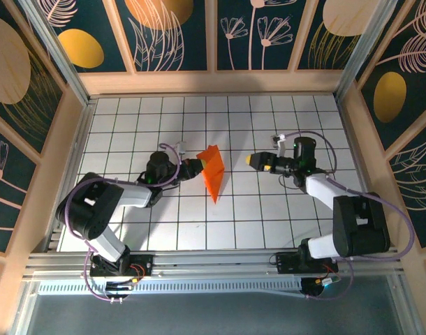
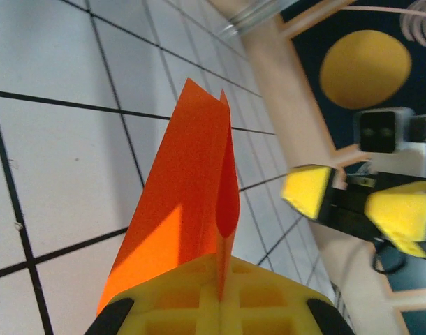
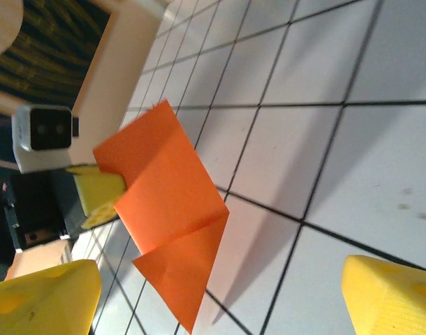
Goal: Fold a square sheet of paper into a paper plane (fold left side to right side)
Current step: Pick up the paper from the center of the table, then place the paper at the center of the table.
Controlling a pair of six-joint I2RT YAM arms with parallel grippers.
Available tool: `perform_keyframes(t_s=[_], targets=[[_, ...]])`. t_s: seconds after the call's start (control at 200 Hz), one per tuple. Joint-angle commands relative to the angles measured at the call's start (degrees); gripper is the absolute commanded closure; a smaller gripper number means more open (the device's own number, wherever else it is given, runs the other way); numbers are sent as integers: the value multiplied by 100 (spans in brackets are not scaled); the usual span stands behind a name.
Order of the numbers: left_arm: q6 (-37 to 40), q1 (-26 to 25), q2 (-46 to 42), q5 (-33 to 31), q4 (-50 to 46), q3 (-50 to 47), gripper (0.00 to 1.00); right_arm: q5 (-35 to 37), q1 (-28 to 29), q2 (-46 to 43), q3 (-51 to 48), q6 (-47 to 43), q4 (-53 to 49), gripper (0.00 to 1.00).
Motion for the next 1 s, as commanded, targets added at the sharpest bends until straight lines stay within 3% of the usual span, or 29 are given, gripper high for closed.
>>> perform_keyframes(t_s=[0.0, 0.18, 0.561, 0.996], targets=[[80, 41, -216, 602, 1144, -282, 100, -566, 330, 289, -89, -308, 672, 11], [224, 37, -329, 906, 1097, -337, 100, -691, 839, 845, 21, -374, 1155, 13], [153, 36, 10, 1123, 1146, -236, 100, -1234, 1246, 1448, 368, -218, 1599, 24], [296, 36, 266, 997, 784, -159, 100, -1007, 1239, 1342, 979, -812, 429, 43]])
